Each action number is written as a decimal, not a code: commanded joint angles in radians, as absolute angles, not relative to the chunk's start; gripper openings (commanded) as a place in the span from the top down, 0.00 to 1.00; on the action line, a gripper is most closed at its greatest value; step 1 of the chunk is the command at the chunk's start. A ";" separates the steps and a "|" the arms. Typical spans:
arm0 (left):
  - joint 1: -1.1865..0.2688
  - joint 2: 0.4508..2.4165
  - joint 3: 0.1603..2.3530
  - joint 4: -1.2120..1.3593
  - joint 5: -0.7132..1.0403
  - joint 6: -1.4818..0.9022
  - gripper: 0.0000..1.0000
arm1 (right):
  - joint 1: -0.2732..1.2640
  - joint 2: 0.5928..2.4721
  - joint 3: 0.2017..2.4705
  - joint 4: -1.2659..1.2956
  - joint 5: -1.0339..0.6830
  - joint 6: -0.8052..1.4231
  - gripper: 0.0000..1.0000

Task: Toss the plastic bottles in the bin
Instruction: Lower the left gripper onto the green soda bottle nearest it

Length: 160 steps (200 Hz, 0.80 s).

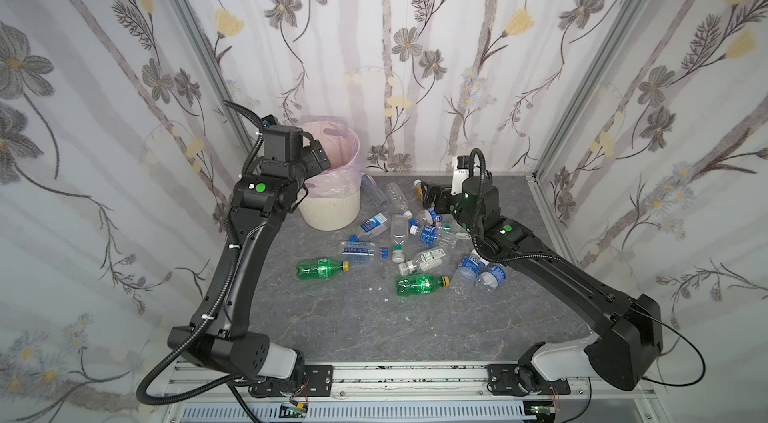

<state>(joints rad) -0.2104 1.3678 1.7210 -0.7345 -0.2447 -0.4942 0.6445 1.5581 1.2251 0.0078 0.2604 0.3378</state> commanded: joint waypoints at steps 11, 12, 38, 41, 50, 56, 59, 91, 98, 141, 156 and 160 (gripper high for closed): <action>-0.183 1.178 1.519 -0.648 -0.176 -0.778 0.00 | 0.657 1.563 1.238 0.014 0.261 0.295 0.00; -0.183 1.172 1.512 -0.646 -0.174 -0.785 0.00 | 0.658 1.562 1.238 0.013 0.262 0.295 0.00; -0.175 1.035 1.317 -0.618 -0.142 -0.959 0.02 | 0.663 1.537 1.215 -0.003 0.280 0.274 0.00; -0.175 1.023 1.303 -0.618 -0.140 -0.980 0.02 | 0.663 1.532 1.211 -0.005 0.284 0.275 0.00; -0.173 0.987 1.222 -0.615 -0.132 -1.036 0.03 | 0.664 1.522 1.202 -0.013 0.291 0.275 0.00; -0.171 0.966 1.180 -0.613 -0.122 -1.069 0.04 | 0.665 1.518 1.198 -0.018 0.292 0.275 0.00; -0.170 0.956 1.161 -0.611 -0.116 -1.087 0.04 | 0.666 1.515 1.196 -0.022 0.294 0.275 0.00; -0.166 0.901 0.986 -0.600 -0.046 -1.205 0.04 | 0.691 1.497 1.155 -0.032 0.315 0.267 0.00; -0.165 0.895 0.944 -0.599 -0.025 -1.235 0.04 | 0.697 1.496 1.144 -0.031 0.319 0.270 0.00; -0.124 0.902 0.743 -0.506 0.081 -1.309 0.06 | 0.734 1.536 1.107 -0.040 0.291 0.272 0.00; -0.105 0.902 0.704 -0.488 0.088 -1.322 0.07 | 0.750 1.564 1.119 -0.059 0.284 0.263 0.00; -0.096 0.903 0.692 -0.480 0.090 -1.321 0.08 | 0.754 1.573 1.123 -0.066 0.284 0.261 0.00</action>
<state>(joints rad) -0.1223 0.9016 0.7391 -0.5652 0.0463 -1.2633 0.7349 1.5356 1.1114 -0.0486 0.2932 0.2787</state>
